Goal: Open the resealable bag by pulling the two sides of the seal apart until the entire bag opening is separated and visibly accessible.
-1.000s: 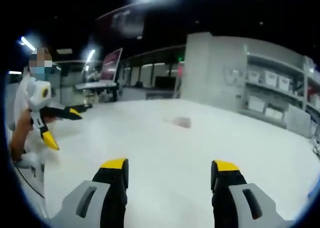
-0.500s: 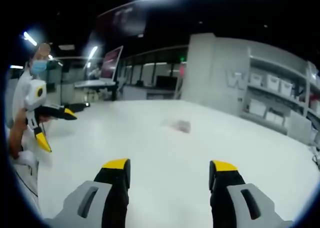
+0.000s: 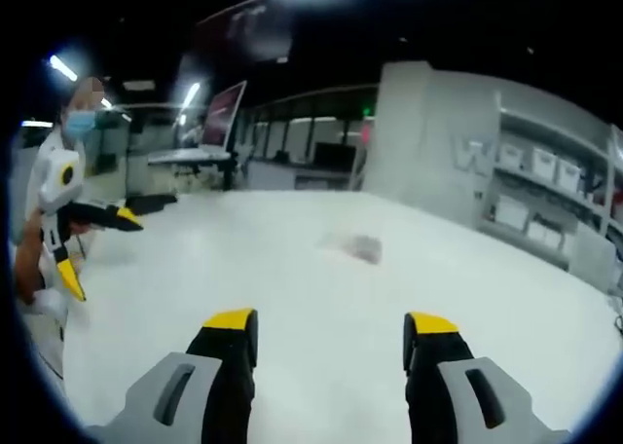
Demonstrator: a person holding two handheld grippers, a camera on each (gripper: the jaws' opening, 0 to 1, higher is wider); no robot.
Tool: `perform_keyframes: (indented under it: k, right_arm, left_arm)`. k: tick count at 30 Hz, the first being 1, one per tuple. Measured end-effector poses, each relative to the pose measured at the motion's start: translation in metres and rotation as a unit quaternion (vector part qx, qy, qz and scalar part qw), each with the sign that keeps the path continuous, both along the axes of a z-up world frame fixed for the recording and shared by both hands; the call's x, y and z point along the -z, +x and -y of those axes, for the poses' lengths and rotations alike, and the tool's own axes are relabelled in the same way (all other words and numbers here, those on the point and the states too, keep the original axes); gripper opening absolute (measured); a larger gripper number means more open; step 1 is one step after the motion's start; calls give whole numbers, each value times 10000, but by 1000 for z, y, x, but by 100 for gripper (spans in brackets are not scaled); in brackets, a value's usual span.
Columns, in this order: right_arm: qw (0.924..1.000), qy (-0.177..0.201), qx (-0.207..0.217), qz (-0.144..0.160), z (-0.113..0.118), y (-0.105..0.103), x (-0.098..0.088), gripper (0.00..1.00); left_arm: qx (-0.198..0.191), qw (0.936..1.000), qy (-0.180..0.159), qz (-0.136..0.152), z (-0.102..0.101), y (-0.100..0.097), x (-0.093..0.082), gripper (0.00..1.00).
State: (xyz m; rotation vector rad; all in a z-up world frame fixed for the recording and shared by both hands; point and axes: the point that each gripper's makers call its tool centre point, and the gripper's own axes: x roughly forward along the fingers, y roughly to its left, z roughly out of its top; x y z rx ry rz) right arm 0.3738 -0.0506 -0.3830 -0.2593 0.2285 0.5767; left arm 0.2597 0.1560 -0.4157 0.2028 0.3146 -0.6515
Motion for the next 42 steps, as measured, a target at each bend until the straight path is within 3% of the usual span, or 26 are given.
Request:
perform_keyframes:
  k: [9,42]
  right_arm:
    - [9999,-115,-83,-9,-9,18,5,58]
    - [9991,-356,-209,-22,-24,50,15,51]
  left_arm:
    - [-6,10000,-7,-7,-1,0,0,92]
    - [-44,9998,-102,-143,-7,4,6,91]
